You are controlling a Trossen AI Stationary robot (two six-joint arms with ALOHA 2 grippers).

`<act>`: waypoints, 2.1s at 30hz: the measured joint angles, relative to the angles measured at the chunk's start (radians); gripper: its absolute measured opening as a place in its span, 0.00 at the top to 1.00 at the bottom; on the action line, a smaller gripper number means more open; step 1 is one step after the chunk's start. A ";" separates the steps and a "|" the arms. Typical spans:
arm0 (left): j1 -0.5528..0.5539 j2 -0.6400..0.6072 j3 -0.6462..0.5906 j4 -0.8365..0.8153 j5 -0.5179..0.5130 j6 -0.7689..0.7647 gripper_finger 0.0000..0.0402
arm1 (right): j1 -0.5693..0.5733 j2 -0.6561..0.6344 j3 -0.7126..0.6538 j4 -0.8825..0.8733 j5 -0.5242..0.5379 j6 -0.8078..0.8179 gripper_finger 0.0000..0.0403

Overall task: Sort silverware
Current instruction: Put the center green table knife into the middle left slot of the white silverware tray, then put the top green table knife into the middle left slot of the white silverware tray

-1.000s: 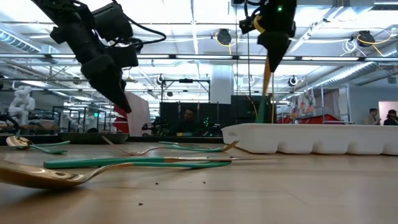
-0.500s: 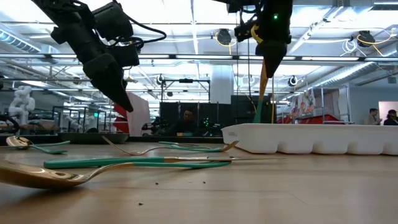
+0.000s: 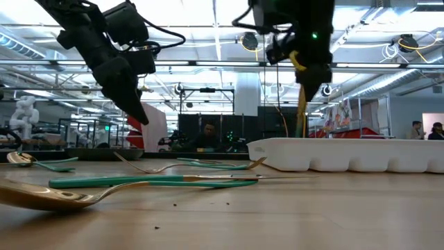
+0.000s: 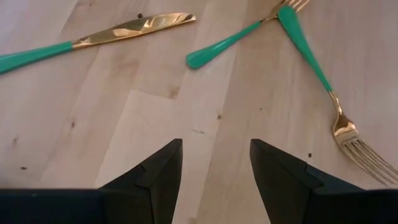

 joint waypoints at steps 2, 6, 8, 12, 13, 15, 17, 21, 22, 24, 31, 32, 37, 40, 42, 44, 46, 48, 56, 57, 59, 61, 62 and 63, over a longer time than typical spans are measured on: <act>0.000 -0.004 0.000 0.004 0.011 -0.002 0.51 | 0.017 -0.001 -0.036 0.035 0.001 0.016 1.00; 0.000 -0.025 0.000 0.065 0.075 -0.026 0.51 | 0.045 -0.002 -0.087 0.096 0.002 0.059 1.00; 0.000 -0.044 0.000 0.104 0.096 -0.054 0.51 | 0.057 -0.003 -0.106 0.121 0.004 0.079 1.00; 0.000 -0.095 0.000 0.182 0.120 -0.124 0.51 | 0.078 -0.003 -0.142 0.177 0.010 0.092 1.00; 0.000 -0.109 0.001 0.192 0.121 -0.137 0.51 | 0.083 -0.003 -0.152 0.189 0.010 0.093 1.00; 0.000 -0.138 0.001 0.218 0.121 -0.168 0.51 | 0.090 -0.004 -0.177 0.224 0.003 0.093 1.00; 0.000 -0.171 0.001 0.234 0.121 -0.194 0.51 | 0.098 -0.004 -0.200 0.253 -0.003 0.096 1.00; 0.000 -0.238 0.001 0.281 0.124 -0.250 0.51 | 0.107 -0.005 -0.223 0.305 -0.035 0.086 1.00; 0.000 -0.256 0.001 0.295 0.125 -0.260 0.51 | 0.107 -0.005 -0.225 0.310 -0.053 0.075 1.00; 0.000 -0.289 0.001 0.334 0.125 -0.279 0.51 | 0.102 -0.004 -0.226 0.313 -0.118 0.053 1.00; 0.000 -0.373 0.001 0.381 0.125 -0.295 0.51 | 0.093 0.000 -0.255 0.482 -0.358 -0.062 1.00; 0.000 -0.378 0.002 0.390 0.124 -0.296 0.51 | 0.092 0.000 -0.260 0.491 -0.356 -0.057 1.00; 0.000 -0.394 0.001 0.388 0.124 -0.297 0.51 | 0.086 0.000 -0.261 0.481 -0.358 -0.056 1.00; -0.001 -0.396 0.001 0.385 0.124 -0.301 0.51 | 0.085 0.000 -0.261 0.486 -0.350 -0.064 1.00; -0.001 -0.397 0.001 0.385 0.124 -0.305 0.51 | 0.086 0.000 -0.261 0.485 -0.355 -0.062 1.00; -0.001 -0.397 0.001 0.385 0.125 -0.305 0.51 | 0.087 -0.005 -0.261 0.496 -0.389 -0.069 1.00; -0.001 -0.397 0.001 0.390 0.134 -0.305 0.51 | 0.086 -0.015 -0.261 0.510 -0.428 -0.077 1.00; -0.001 -0.397 0.001 0.390 0.160 -0.304 0.51 | 0.086 -0.030 -0.261 0.511 -0.452 -0.079 1.00; -0.001 -0.396 0.001 0.389 0.259 -0.270 0.51 | 0.064 -0.133 -0.261 0.480 -0.455 -0.055 0.98; -0.001 -0.396 0.001 0.387 0.262 -0.260 0.51 | 0.058 -0.153 -0.261 0.480 -0.455 -0.042 0.97; -0.001 -0.393 0.001 0.383 0.274 -0.249 0.51 | 0.048 -0.198 -0.261 0.481 -0.461 -0.005 0.93; -0.001 -0.376 0.001 0.380 0.294 -0.221 0.51 | 0.039 -0.250 -0.261 0.482 -0.473 0.040 0.89; -0.001 -0.363 0.001 0.369 0.298 -0.194 0.51 | 0.038 -0.276 -0.261 0.485 -0.473 0.063 0.86; -0.001 -0.346 0.001 0.357 0.299 -0.163 0.51 | 0.037 -0.302 -0.261 0.486 -0.472 0.081 0.83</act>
